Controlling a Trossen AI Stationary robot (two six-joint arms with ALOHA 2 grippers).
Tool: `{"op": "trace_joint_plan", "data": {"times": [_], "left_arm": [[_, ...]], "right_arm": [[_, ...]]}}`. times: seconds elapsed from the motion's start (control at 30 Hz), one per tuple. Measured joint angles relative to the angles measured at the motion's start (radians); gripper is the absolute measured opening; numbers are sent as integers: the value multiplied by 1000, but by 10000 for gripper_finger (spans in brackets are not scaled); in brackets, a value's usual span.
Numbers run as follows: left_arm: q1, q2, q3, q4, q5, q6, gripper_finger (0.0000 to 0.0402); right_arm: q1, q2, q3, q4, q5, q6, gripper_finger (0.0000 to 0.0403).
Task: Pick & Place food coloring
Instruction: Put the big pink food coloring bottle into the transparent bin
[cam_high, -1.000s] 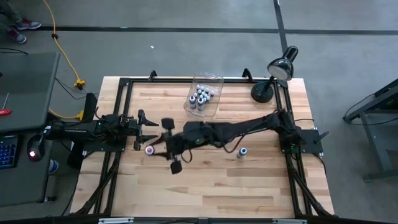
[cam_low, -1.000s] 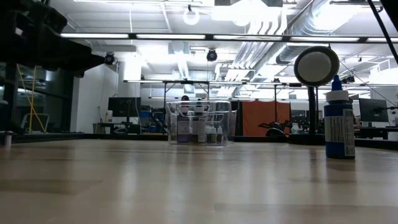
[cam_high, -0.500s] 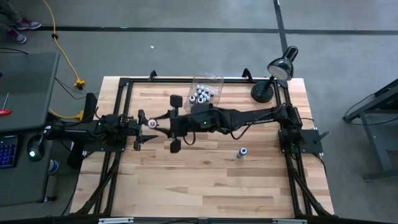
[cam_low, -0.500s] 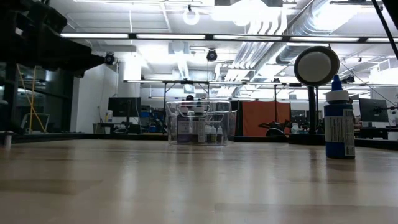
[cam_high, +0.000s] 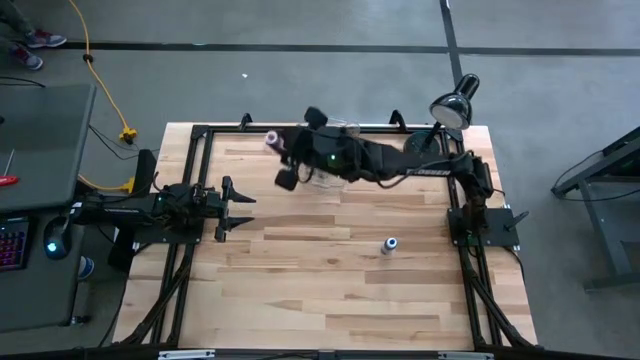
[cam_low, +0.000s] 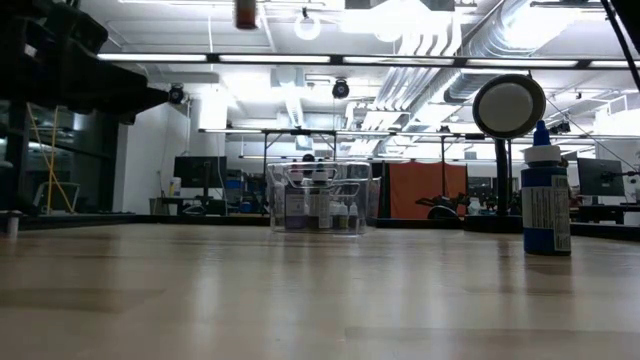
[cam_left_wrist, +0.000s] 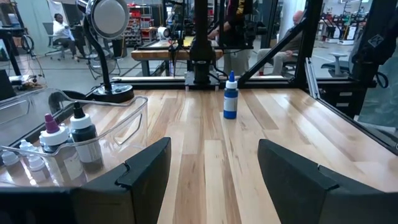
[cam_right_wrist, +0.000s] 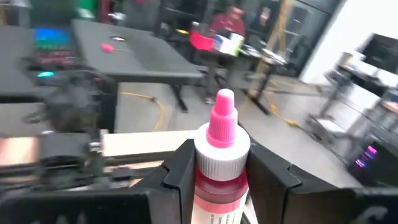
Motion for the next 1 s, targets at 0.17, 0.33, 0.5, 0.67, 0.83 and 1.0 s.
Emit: {"op": "trace_joint_plan", "data": {"times": [0.17,0.33,0.5,0.67,0.83,1.0], "left_arm": [[0,0,0,0,0,0,239],[0,0,0,0,1,0,239],[0,0,0,0,1,0,239],[0,0,0,0,1,0,239],[0,0,0,0,2,0,239],[0,0,0,0,0,0,239]], "right_arm": [[-50,-9,0,-63,63,66,107],[-102,-9,0,-138,90,121,107],[-139,-9,0,-218,89,164,107],[-164,-34,0,-279,53,151,107],[-198,-70,0,-375,-7,155,107],[-237,-113,0,-524,-48,150,107]]}}
